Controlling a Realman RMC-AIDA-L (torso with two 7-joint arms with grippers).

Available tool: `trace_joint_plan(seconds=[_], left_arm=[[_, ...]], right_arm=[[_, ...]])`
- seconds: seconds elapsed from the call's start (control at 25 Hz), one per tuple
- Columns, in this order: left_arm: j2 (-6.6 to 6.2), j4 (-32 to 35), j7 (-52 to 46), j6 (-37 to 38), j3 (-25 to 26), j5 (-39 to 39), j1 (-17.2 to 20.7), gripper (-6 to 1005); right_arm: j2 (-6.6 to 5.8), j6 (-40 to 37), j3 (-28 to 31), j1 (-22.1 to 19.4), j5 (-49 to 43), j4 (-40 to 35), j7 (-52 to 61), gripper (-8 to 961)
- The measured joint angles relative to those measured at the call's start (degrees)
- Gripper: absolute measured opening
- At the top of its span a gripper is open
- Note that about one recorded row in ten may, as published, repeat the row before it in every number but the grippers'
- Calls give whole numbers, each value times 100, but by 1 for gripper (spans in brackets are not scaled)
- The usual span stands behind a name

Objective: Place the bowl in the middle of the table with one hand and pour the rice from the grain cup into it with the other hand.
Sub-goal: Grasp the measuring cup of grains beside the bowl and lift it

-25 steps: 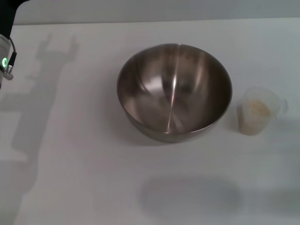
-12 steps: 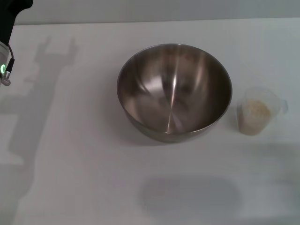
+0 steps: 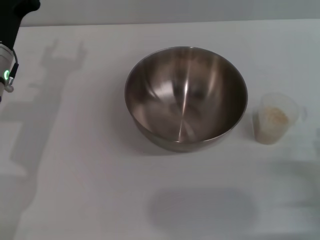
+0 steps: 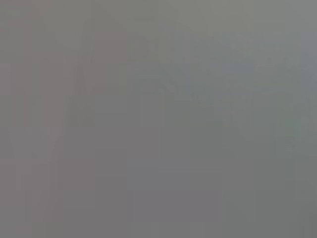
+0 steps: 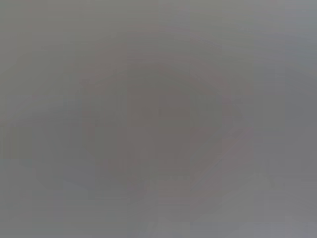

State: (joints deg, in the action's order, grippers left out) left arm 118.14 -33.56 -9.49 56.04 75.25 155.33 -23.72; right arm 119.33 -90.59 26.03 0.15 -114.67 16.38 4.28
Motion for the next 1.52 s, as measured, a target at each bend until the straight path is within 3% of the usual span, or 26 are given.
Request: trace_joint_plan(seconds=[1.52], left_arm=[[-2,-47,59,47,42,93,17,723]], right_arm=[[-24,1410,-100,354,33,328,-591,713]])
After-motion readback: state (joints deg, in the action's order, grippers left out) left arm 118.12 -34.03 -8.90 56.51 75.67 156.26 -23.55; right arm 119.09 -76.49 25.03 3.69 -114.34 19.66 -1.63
